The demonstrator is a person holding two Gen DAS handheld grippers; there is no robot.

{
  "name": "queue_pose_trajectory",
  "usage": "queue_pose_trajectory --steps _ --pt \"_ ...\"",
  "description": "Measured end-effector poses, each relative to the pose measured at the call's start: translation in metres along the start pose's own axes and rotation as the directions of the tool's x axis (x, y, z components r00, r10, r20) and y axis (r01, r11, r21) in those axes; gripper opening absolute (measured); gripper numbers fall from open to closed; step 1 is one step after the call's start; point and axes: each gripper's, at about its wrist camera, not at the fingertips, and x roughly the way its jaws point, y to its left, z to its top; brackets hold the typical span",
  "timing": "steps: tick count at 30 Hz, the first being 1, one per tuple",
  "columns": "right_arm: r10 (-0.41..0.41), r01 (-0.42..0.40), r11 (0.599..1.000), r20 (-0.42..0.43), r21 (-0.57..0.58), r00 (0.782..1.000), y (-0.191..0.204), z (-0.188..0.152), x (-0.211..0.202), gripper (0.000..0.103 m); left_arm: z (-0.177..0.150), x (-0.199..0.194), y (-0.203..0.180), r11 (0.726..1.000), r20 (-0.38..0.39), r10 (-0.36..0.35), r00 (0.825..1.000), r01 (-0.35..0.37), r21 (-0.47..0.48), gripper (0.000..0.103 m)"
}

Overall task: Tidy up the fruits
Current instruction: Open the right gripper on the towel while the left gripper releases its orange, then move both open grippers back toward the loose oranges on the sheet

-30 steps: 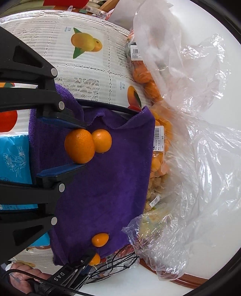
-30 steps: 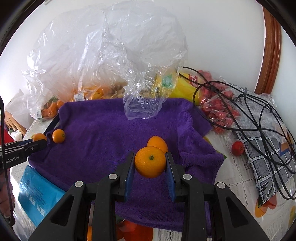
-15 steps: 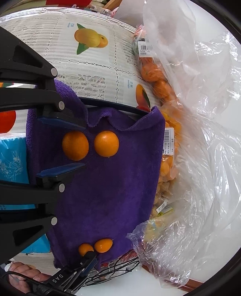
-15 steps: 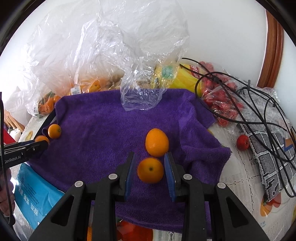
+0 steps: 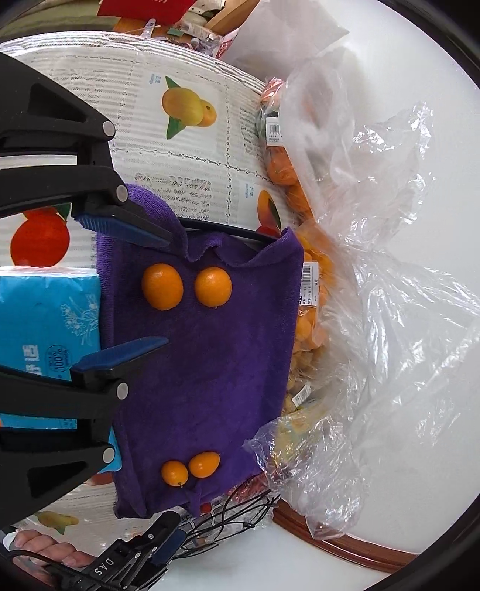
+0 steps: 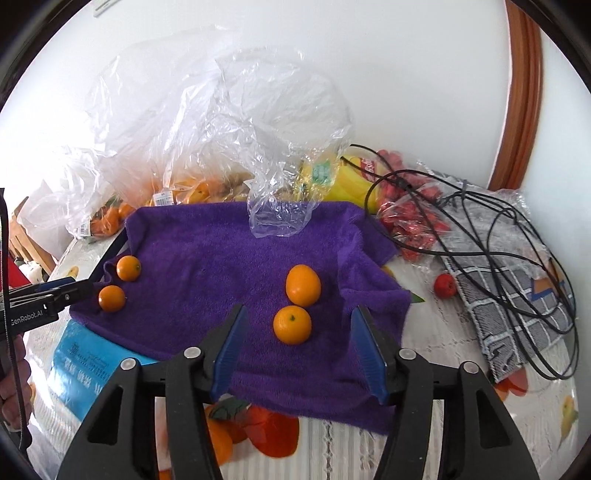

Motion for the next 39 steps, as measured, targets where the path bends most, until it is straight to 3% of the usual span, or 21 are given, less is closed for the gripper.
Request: queue_pose_trajectory --steps 4,11,14,18,37,39 --pt "-0.001 0.001 1.000 0.016 -0.010 1.000 0.002 -0.013 -0.023 0.061 -0.014 -0.021 0.000 1.000 0.023 -0.001 1.000 0.001 -0.008 0.048" --pt "0.074 -0.074 0.997 -0.017 -0.031 0.997 0.016 -0.047 -0.043 0.060 -0.049 -0.044 0.003 1.000 0.028 -0.007 1.000 0.008 -0.009 0.049" --pt "0.097 -0.099 0.993 -0.043 -0.062 0.994 0.027 -0.061 -0.043 0.054 -0.062 -0.047 0.009 1.000 0.009 -0.014 1.000 0.014 -0.026 0.058" --pt "0.119 -0.125 0.989 -0.079 -0.077 0.990 0.037 -0.073 -0.034 0.050 -0.075 -0.049 0.017 0.999 0.008 -0.019 1.000 0.020 -0.043 0.058" --pt "0.196 -0.208 0.975 -0.139 -0.079 0.971 0.045 -0.077 0.006 0.050 -0.087 -0.048 0.025 0.994 0.010 -0.084 0.996 0.085 -0.067 0.061" --pt "0.215 -0.227 0.970 -0.130 -0.084 0.968 0.046 -0.077 0.004 0.041 -0.089 -0.050 0.023 0.994 0.011 -0.089 0.996 0.090 -0.058 0.061"
